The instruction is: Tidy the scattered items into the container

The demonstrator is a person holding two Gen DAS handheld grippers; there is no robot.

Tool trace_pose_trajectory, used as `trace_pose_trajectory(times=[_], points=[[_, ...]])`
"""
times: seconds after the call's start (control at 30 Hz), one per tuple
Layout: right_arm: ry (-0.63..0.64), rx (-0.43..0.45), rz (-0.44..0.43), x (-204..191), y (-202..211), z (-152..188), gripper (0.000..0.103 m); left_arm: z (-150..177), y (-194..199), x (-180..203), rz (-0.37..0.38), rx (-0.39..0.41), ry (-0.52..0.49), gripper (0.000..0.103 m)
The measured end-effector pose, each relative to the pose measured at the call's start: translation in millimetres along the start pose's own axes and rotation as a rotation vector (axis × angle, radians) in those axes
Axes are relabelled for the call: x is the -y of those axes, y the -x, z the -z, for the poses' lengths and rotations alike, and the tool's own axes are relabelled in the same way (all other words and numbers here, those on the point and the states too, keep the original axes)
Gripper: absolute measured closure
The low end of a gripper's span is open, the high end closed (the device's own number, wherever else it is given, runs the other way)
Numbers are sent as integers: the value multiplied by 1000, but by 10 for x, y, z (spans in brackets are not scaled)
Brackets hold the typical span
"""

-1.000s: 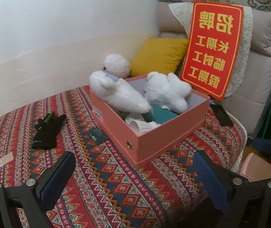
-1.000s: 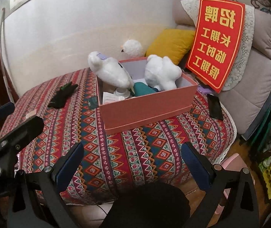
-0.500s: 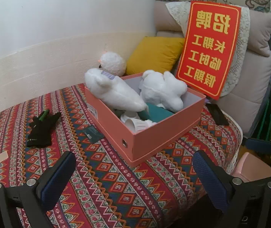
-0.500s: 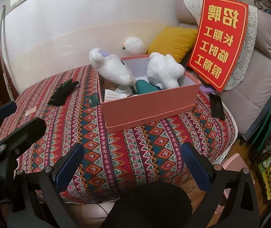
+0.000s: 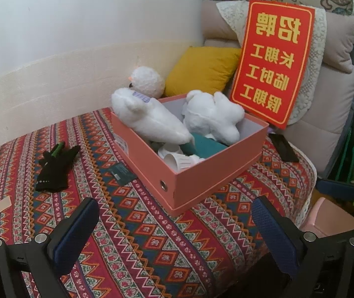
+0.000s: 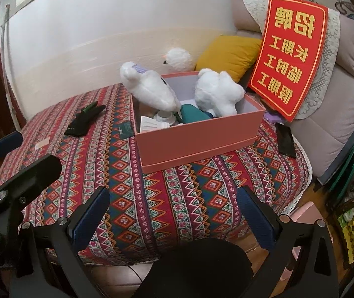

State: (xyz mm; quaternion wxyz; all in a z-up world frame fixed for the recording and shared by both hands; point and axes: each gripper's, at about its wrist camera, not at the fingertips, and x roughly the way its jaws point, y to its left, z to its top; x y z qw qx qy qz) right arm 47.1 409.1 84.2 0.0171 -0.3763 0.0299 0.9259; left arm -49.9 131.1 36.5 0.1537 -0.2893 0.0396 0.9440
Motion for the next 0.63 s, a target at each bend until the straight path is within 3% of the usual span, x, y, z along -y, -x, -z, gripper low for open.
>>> trace_pose_trajectory(times=[0.63], points=[[12,8,3,-33,36,12,0,-1,33,-7,10,-1,-1,2]])
